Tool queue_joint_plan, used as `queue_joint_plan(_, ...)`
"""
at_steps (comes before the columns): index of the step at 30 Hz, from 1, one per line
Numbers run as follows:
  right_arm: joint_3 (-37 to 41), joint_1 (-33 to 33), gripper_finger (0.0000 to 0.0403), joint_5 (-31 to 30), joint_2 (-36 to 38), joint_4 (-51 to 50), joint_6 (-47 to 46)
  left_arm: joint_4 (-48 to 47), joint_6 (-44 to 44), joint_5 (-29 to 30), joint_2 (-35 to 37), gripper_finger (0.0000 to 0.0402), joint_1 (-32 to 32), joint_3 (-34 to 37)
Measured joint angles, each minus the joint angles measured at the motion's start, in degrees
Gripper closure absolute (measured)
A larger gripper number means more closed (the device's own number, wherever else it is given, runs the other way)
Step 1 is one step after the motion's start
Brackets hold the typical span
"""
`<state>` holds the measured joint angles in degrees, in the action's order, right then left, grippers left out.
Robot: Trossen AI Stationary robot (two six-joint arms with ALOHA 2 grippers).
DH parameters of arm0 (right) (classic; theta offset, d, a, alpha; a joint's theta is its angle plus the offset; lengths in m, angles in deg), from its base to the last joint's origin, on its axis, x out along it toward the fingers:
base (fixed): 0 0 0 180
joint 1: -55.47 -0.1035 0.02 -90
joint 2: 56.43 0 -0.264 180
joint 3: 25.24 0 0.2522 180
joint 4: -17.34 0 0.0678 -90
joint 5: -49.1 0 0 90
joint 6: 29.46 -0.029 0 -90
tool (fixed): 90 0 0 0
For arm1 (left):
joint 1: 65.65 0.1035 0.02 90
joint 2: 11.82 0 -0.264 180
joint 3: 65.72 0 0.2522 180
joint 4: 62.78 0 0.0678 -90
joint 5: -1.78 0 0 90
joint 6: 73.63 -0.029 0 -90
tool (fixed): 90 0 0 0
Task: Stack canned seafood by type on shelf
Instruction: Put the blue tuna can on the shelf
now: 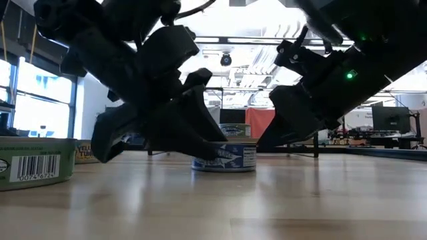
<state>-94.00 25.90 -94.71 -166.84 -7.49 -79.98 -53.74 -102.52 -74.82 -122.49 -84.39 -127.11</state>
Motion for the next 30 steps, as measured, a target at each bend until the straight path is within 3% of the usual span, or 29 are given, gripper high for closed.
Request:
queue_joint_plan(4, 0.00, -3.09, 0.0155, -3.42, 0.56, -0.03, 0.66, -0.78, 0.47, 2.35, 0.34, 0.0376, -1.26, 0.01)
queue_joint_plan(6, 0.00, -4.89, 0.0155, -5.05, 1.58, -1.08, 0.68, -1.55, 1.81, 5.41, 0.93, 0.0392, -2.24, 0.10)
queue_joint_plan(14, 0.00, -10.74, 0.0155, -12.34, 4.15, -3.50, 0.59, -8.16, 6.60, 16.09, 8.82, 0.0398, -5.55, 0.52)
queue_joint_plan(19, 0.00, -11.00, 0.0155, -12.84, 4.13, -4.18, -0.23, -14.24, 8.78, 23.31, 12.56, 0.0401, -4.54, 0.48)
queue_joint_plan(23, 0.00, -10.56, 0.0155, -12.95, 4.13, -4.39, -0.44, -15.57, 9.33, 24.45, 13.82, 0.0401, -0.60, 0.32)
queue_joint_plan(30, 0.00, -9.75, 0.0155, -12.23, 4.13, -4.42, -0.44, -16.57, 10.55, 22.91, 14.31, 0.0401, 11.85, 0.36)
